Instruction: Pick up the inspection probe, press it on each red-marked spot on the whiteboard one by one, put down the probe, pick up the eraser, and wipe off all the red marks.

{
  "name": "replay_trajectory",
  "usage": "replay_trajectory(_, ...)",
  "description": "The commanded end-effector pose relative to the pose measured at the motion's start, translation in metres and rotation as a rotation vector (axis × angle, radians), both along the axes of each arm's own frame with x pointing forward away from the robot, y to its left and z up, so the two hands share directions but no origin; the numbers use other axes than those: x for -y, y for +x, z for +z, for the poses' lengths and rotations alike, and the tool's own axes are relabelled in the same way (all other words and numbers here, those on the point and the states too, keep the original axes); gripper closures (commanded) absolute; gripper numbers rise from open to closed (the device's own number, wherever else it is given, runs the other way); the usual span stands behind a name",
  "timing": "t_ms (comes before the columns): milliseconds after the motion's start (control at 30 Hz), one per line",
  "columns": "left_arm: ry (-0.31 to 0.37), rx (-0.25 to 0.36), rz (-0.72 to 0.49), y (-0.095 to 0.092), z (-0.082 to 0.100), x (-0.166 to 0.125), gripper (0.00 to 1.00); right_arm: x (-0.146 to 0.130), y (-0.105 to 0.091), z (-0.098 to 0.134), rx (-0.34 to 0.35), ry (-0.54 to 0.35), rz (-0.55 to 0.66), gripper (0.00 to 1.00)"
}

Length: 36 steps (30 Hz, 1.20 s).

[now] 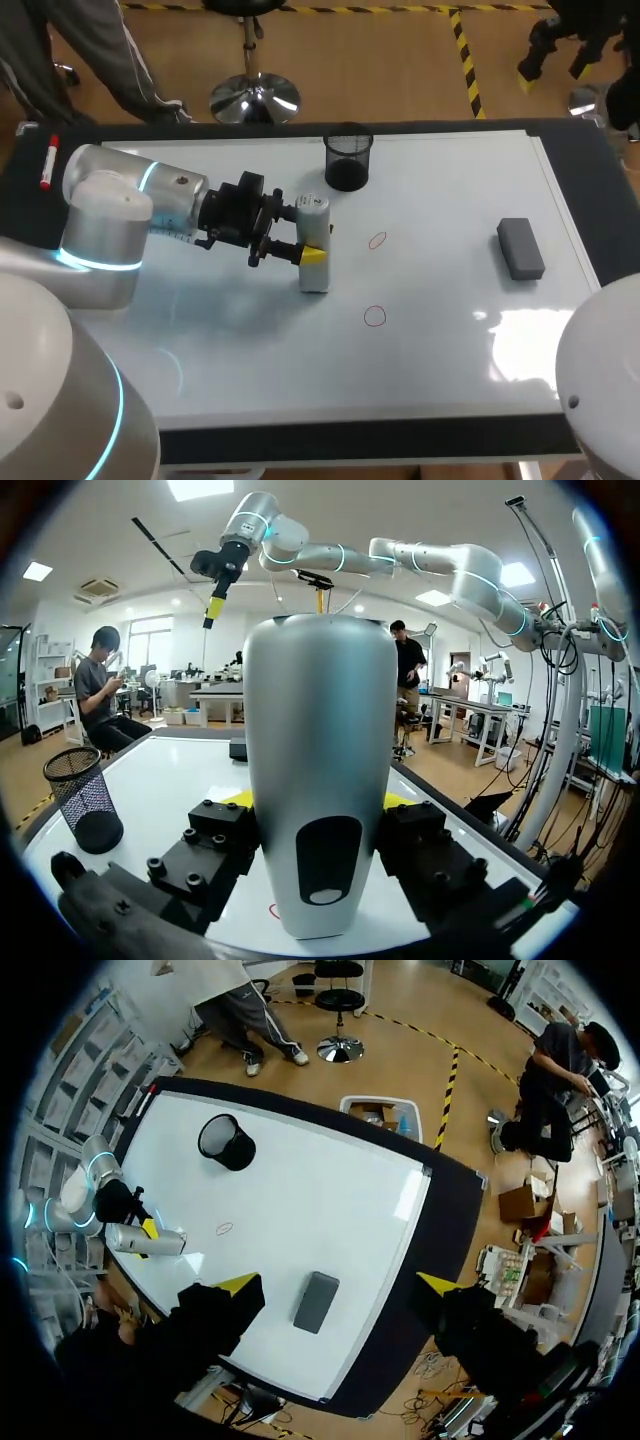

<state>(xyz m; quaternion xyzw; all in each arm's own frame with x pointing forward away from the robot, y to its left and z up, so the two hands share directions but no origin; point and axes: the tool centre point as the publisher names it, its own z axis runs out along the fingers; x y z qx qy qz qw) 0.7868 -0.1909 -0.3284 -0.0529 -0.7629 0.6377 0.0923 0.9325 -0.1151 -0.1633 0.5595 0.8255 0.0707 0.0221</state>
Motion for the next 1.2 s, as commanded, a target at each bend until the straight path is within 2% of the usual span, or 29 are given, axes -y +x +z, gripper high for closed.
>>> replay_trajectory(33, -0.003, -0.001, 0.000, -0.001, -0.010, 0.000, 1.00, 0.002, -0.007, 0.005, -0.038, -0.023, -0.017, 0.00)
replay_trajectory(200, -0.003, -0.001, 0.000, -0.001, -0.010, 0.000, 1.00, 0.003, -0.023, 0.006, -0.050, -0.038, -0.048, 0.00)
replay_trajectory(367, -0.003, -0.001, 0.000, -0.001, -0.010, 0.000, 1.00, 0.005, -0.036, 0.007, -0.034, -0.077, -0.108, 0.00)
replay_trajectory(600, -0.003, -0.001, 0.000, -0.001, -0.010, 0.000, 1.00, 0.003, -0.059, 0.007, 0.028, -0.072, -0.149, 0.00)
replay_trajectory(800, -0.003, -0.001, 0.000, -0.001, -0.010, 0.000, 1.00, -0.002, -0.067, 0.005, 0.032, -0.051, -0.151, 0.00)
replay_trajectory(1200, -0.003, -0.001, 0.000, -0.001, -0.010, 0.000, 1.00, -0.003, -0.078, -0.010, -0.007, -0.026, -0.174, 0.00)
